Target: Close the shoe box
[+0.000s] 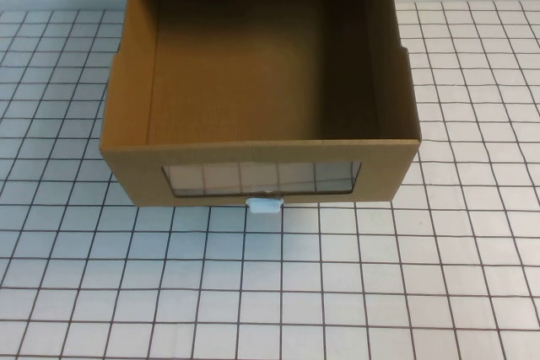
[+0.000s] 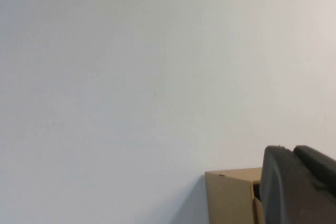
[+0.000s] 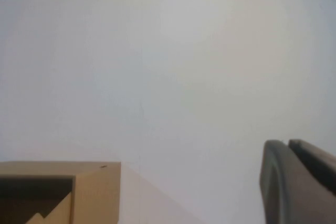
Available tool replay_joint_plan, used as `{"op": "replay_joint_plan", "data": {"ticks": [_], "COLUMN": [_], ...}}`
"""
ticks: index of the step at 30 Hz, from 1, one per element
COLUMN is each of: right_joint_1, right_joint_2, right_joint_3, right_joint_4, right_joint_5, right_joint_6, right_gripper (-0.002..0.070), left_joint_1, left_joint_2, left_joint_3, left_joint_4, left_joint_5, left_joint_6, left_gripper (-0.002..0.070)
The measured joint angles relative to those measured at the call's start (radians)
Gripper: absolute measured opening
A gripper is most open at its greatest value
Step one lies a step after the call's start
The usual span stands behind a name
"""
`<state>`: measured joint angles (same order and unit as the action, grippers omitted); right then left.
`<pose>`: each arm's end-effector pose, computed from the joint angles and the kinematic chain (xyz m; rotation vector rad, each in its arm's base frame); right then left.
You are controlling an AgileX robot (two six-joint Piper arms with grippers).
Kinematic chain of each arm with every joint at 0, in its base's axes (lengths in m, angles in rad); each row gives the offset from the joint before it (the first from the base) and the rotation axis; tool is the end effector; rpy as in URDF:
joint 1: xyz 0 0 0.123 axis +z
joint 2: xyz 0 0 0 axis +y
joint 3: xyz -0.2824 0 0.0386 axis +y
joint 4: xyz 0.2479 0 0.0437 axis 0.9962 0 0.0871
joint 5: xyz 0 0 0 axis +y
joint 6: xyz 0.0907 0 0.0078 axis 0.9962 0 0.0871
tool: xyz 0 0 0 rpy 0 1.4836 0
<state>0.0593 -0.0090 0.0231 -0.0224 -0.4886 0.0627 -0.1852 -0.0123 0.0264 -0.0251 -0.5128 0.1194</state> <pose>0.0427 0.0035 0.2476 -0.0179 1.0095 0.0987 0.0411 -0.0066 0.2485 0.1276 0.9770 -0.0744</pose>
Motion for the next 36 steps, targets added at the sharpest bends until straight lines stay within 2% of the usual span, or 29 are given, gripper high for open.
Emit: {"op": "replay_joint_plan", "data": {"ticks": [6, 11, 14, 18, 25, 30, 36], "right_joint_1": [0.000, 0.000, 0.000, 0.000, 0.000, 0.000, 0.000], "right_joint_2": [0.000, -0.002, -0.004, -0.006, -0.006, 0.009, 0.170], "right_joint_3": [0.000, 0.000, 0.000, -0.021, -0.218, -0.388, -0.631], "right_joint_4": [0.000, 0.000, 0.004, 0.058, 0.260, 0.270, 0.272], "right_joint_5": [-0.025, -0.164, -0.285, -0.318, -0.230, -0.197, -0.138], "right_joint_6": [0.000, 0.000, 0.000, 0.000, 0.000, -0.004, 0.011], "right_gripper": [-0.0013, -0.0013, -0.0014, -0.0013, -0.0014, -0.0014, -0.0013], "left_joint_1": [0.000, 0.000, 0.000, 0.000, 0.000, 0.000, 0.000], "left_joint_2": [0.000, 0.000, 0.000, 0.000, -0.002, 0.001, 0.110], "left_joint_3": [0.000, 0.000, 0.000, 0.000, -0.112, -0.272, -0.466], "left_joint_4": [0.000, 0.000, 0.000, 0.000, 0.000, 0.000, 0.000], "left_joint_5": [-0.024, -0.077, -0.162, -0.306, -0.283, -0.229, -0.211], "left_joint_6": [-0.009, -0.145, -0.204, -0.222, -0.222, -0.212, -0.210], "left_gripper": [-0.0005, -0.0005, -0.0005, -0.0005, -0.0005, -0.0005, -0.0005]}}
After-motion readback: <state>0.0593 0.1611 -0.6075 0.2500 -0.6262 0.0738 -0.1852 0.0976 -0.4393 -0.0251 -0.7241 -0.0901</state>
